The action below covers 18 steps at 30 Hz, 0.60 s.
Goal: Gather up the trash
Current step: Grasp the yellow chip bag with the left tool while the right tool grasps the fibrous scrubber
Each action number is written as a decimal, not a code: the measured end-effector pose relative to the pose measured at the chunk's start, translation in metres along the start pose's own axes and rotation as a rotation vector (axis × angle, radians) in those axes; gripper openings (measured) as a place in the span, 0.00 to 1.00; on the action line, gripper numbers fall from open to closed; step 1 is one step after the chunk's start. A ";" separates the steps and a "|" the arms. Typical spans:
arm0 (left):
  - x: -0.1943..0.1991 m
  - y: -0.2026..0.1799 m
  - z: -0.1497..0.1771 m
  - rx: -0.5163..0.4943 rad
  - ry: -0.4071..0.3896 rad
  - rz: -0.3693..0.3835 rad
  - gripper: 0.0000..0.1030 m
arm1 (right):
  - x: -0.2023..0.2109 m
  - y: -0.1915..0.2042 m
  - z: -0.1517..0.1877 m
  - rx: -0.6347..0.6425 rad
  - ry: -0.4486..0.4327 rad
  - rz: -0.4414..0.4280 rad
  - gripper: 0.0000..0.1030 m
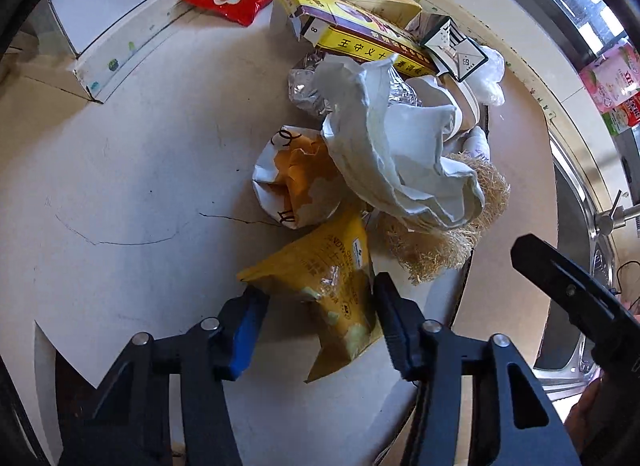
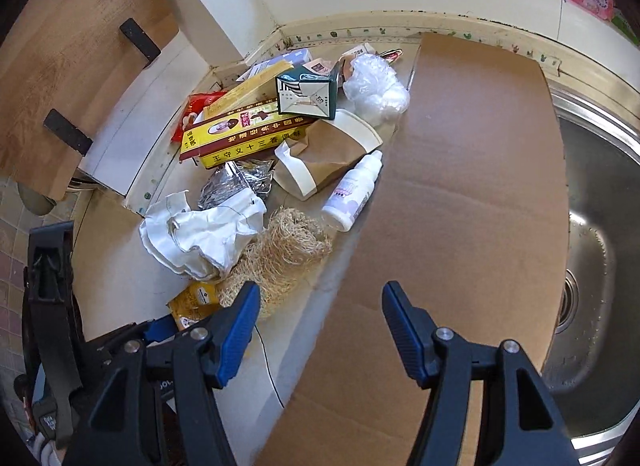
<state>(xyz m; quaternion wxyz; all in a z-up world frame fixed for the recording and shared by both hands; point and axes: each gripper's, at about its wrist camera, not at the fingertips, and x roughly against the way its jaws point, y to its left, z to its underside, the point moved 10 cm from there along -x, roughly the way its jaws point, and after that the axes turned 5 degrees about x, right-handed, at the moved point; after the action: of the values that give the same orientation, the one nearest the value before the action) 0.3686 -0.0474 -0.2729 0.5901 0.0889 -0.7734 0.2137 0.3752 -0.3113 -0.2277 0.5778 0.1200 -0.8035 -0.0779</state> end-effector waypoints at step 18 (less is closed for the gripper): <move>0.044 0.059 -0.014 0.051 -0.110 -0.055 0.13 | -0.059 0.037 -0.013 0.012 0.078 -0.048 0.59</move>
<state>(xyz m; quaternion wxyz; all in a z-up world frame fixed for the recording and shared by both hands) 0.3455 0.0162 -0.2418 0.5499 0.1370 -0.7962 0.2118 0.4019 -0.2588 -0.2678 0.6059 0.1457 -0.7778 -0.0822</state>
